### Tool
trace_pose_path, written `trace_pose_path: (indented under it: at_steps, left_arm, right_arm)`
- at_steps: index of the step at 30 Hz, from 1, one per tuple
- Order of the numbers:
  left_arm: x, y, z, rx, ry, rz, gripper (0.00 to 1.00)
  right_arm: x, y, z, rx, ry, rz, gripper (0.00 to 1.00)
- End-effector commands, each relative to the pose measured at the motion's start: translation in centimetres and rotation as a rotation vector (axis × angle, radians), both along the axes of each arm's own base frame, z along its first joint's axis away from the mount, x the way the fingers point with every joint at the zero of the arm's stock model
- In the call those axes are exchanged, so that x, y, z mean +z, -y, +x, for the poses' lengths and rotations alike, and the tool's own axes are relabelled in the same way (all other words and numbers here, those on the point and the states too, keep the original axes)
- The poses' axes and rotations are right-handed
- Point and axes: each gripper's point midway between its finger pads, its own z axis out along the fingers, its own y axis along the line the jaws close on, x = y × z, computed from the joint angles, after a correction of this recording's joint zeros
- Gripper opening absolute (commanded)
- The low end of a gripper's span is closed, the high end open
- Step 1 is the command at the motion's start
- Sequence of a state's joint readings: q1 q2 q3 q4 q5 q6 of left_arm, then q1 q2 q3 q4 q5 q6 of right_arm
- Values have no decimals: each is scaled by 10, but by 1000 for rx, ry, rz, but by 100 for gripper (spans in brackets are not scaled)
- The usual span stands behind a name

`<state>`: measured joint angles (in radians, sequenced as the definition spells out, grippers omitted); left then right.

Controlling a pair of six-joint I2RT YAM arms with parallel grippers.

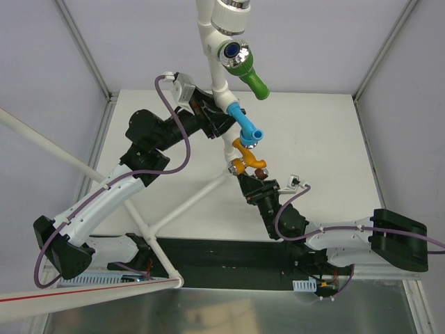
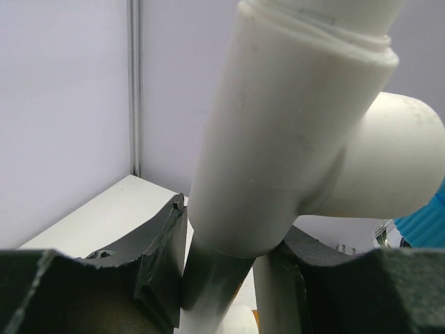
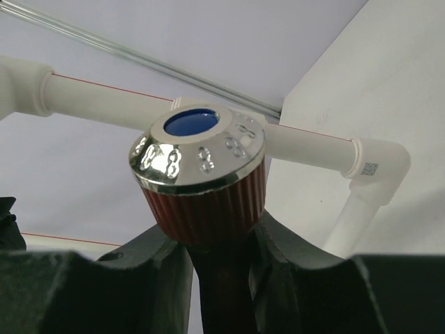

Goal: Install the water faucets
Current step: Screw the water faucet onto the adaptor.

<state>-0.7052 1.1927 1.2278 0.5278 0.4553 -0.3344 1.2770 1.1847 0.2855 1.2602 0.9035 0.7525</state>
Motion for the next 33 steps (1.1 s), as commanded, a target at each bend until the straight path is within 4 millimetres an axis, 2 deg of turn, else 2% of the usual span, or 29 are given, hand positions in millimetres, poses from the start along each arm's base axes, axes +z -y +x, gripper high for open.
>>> trace_pose_path:
  at_steps: [1, 11, 20, 28, 31, 33]
  left_arm:
    - [91, -28, -89, -266, 15, -262, 0]
    - [87, -26, -87, -264, 5, -250, 0]
    - [83, -24, -82, -253, -2, -247, 0]
    - [78, -21, -79, -252, -12, -234, 0]
    - [76, -19, -78, -258, -16, -229, 0]
    - [75, -18, -78, -263, -20, -229, 0]
  right_arm:
    - [65, 38, 13, -117, 25, 399, 0]
    - [79, 41, 9, -69, -17, 554, 0]
    - [68, 55, 7, -56, -107, 673, 0]
    - [53, 65, 6, -84, -217, 617, 0]
    - [52, 74, 4, -99, -209, 572, 13]
    - [50, 77, 3, -106, -200, 540, 18]
